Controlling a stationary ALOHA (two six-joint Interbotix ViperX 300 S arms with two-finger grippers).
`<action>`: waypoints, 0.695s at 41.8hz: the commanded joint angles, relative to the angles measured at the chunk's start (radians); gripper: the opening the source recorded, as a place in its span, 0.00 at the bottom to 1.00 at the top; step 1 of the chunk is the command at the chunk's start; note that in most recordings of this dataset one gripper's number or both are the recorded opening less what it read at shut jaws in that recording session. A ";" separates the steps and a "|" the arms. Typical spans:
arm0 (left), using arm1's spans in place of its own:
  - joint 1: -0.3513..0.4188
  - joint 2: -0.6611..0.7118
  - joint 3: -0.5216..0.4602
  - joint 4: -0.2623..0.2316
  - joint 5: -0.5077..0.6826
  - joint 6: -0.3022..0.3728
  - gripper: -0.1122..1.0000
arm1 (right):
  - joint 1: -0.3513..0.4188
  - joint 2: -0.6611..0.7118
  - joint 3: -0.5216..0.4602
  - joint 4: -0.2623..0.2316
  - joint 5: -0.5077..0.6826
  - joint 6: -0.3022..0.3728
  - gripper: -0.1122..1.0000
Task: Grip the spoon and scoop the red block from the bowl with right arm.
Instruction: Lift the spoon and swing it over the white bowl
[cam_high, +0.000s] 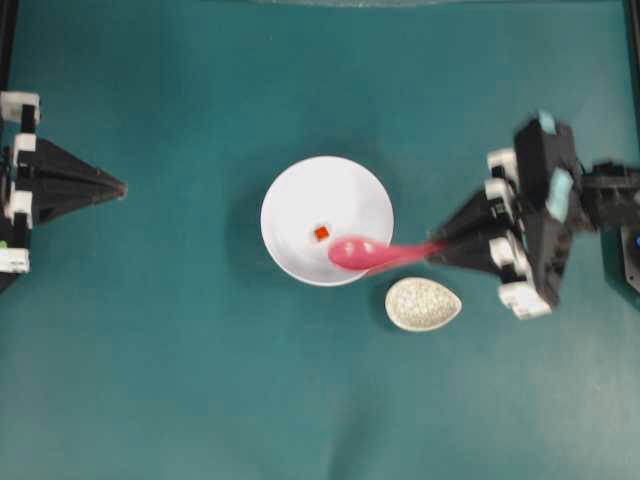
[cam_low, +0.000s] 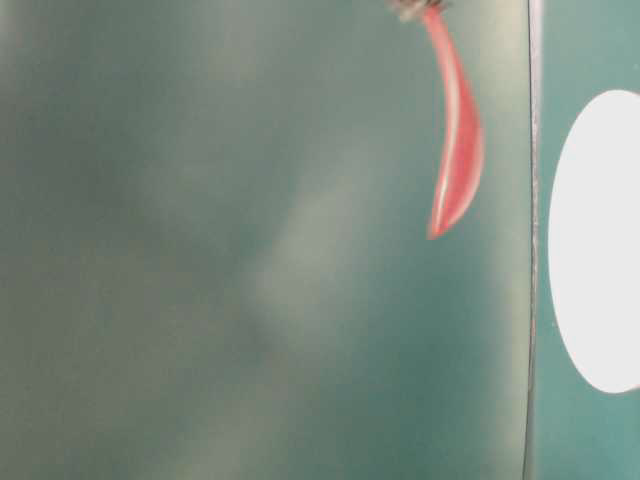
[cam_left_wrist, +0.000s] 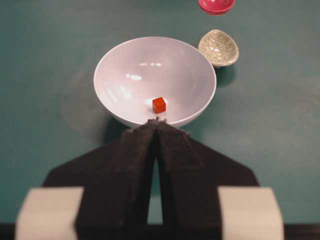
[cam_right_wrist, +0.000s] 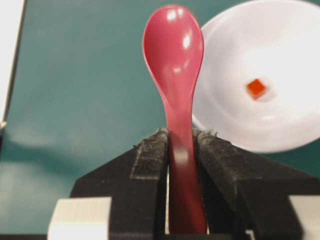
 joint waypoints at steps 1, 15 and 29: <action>0.003 -0.005 -0.031 0.000 -0.005 -0.002 0.10 | -0.074 0.015 -0.092 -0.003 0.115 -0.002 0.32; 0.003 -0.032 -0.035 0.000 -0.005 -0.002 0.10 | -0.198 0.184 -0.270 -0.040 0.407 0.077 0.32; 0.003 -0.034 -0.035 0.000 -0.005 -0.002 0.10 | -0.212 0.371 -0.497 -0.333 0.721 0.413 0.32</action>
